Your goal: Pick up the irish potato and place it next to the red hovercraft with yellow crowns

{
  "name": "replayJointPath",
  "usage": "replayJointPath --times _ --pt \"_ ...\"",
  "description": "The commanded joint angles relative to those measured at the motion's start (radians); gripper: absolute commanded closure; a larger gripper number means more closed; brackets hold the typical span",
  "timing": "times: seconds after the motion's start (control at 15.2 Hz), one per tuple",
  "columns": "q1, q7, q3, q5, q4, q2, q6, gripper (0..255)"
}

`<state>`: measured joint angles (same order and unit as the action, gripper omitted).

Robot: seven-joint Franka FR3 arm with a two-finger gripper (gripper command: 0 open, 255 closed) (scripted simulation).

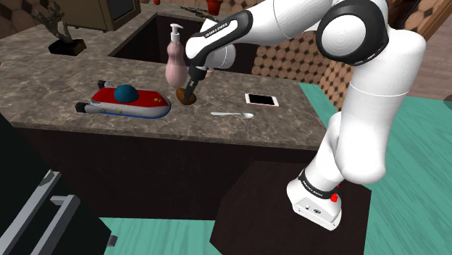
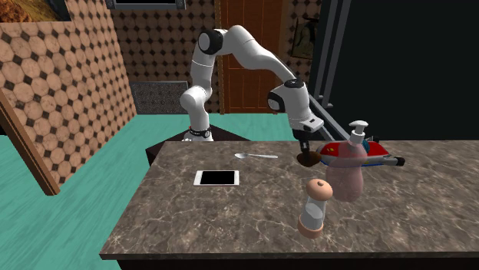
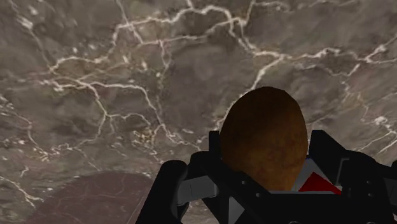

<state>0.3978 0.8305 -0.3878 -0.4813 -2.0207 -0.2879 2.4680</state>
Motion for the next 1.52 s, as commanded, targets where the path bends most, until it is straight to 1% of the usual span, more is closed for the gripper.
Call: replayJointPath --times 0.0,0.4,0.46,0.79,1.06,1.45 --pt "-0.004 0.003 -0.001 -0.003 -0.005 -0.012 0.005 255" --pt "-0.004 0.003 -0.001 -0.003 -0.005 -0.012 0.005 255" --pt "-0.003 0.001 0.0 -0.003 -0.006 -0.013 0.007 0" --pt "-0.004 0.003 -0.001 -0.003 -0.005 -0.012 0.005 0" --pt "0.012 -0.051 -0.038 0.081 -0.013 0.091 -0.076 0" --pt "0.011 -0.051 -0.037 0.081 -0.013 0.091 -0.076 0"
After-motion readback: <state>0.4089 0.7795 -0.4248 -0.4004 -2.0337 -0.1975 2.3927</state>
